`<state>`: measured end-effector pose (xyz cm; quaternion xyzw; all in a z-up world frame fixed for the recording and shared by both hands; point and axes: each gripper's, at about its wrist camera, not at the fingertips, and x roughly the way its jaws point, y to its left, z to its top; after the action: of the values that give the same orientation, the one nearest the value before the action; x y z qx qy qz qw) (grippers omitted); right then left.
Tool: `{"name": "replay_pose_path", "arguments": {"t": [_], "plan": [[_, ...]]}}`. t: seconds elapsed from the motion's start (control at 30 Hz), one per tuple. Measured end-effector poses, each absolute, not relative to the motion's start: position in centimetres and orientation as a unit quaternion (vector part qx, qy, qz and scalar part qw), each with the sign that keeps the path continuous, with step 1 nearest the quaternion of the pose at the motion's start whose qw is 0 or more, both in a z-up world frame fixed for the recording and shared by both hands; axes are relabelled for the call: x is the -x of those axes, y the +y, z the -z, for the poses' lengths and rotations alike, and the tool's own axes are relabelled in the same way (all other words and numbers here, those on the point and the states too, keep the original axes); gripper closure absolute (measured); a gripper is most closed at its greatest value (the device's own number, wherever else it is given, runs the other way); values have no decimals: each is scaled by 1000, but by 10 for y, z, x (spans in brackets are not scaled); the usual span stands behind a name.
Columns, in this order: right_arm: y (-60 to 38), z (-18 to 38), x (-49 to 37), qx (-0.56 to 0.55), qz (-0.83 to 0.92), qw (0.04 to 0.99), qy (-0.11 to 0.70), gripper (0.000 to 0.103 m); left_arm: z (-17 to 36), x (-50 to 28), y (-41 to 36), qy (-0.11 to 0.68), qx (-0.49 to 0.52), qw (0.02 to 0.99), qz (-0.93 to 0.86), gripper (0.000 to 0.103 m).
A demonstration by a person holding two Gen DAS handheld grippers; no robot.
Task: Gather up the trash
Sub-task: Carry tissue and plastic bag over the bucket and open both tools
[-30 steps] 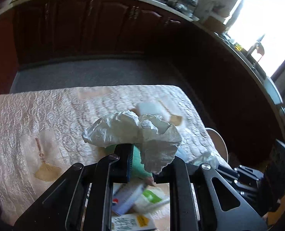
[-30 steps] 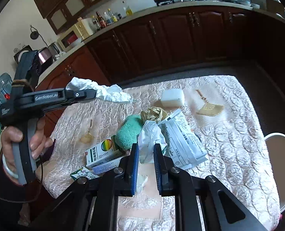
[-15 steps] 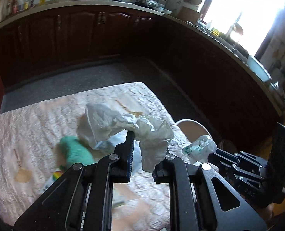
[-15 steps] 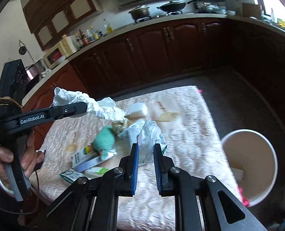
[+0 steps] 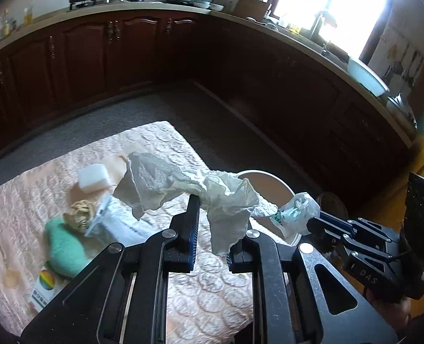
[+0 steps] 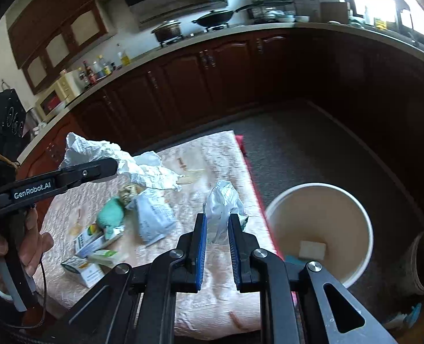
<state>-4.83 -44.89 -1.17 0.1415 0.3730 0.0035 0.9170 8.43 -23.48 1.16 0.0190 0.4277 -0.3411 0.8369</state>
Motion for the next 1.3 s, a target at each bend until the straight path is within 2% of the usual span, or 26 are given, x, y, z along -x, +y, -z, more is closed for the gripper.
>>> {"name": "replay_pose_path", "arguments": {"t": [0.97,1.0,1.07,1.13,1.2,1.3], "plan": [[-557,69,59,-210,110,877,419,88,75,-90,-365,499,-46,775,386,89],[-560,71,60,-211,116,874,422,84,79,-90,-369,501,-48,773,387,88],[-566,75,62,-212,127,870,427,72,87,-90,-375,504,-54,772,385,75],[-570,78,65,-215,133,868,427,67,92,-89,-380,509,-51,766,390,50],[-573,81,67,-214,137,865,433,66,96,-88,-382,511,-48,763,393,42],[-576,85,68,-213,142,861,438,66,100,-87,-383,513,-51,761,393,41]]}}
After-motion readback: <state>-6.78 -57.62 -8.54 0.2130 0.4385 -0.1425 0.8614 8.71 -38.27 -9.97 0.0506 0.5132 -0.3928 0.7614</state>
